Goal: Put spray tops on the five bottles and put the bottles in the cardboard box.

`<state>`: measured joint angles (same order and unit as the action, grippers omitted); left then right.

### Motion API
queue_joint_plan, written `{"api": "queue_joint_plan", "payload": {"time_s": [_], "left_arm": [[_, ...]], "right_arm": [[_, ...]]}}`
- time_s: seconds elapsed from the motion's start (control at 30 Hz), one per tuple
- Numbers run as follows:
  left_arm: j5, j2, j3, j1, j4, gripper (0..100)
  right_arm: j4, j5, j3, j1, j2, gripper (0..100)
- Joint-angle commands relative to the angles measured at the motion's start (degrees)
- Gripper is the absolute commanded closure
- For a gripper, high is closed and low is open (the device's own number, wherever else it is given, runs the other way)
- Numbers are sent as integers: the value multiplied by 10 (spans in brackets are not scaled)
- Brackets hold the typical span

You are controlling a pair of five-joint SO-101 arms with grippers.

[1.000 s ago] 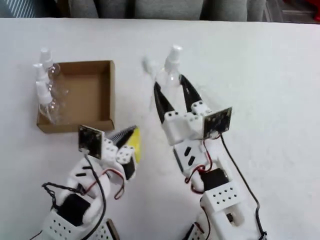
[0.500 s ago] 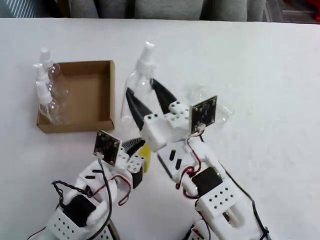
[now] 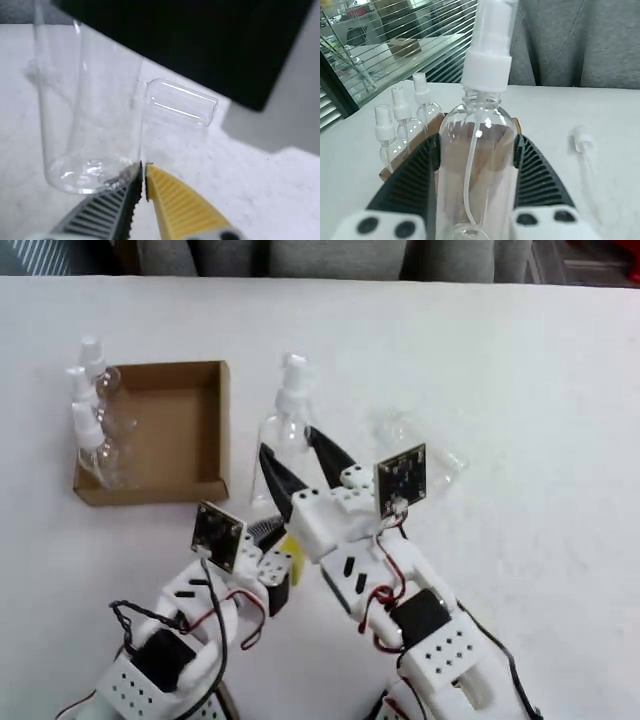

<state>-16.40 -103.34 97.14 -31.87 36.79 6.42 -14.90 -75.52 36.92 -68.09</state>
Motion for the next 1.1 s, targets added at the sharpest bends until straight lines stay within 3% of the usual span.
{"api": "queue_joint_plan", "payload": {"time_s": [0.0,0.17,0.33,0.57,0.77,0.9,1.07], "left_arm": [[7,-9,-2,2,-27,977],[7,-9,-2,2,-27,977],[7,-9,-2,1,-28,977],[6,-9,-5,-3,-21,977],[26,-9,-57,14,132,977],[90,-9,-86,66,224,978],[119,-10,-83,228,233,978]], "right_arm": [[109,-1,7,10,-90,981],[225,-1,3,36,-215,981],[240,6,3,34,-233,981],[84,58,7,10,-101,981],[-61,59,75,-14,95,981],[-87,58,174,-14,242,981],[-138,55,290,-13,410,981]]}}
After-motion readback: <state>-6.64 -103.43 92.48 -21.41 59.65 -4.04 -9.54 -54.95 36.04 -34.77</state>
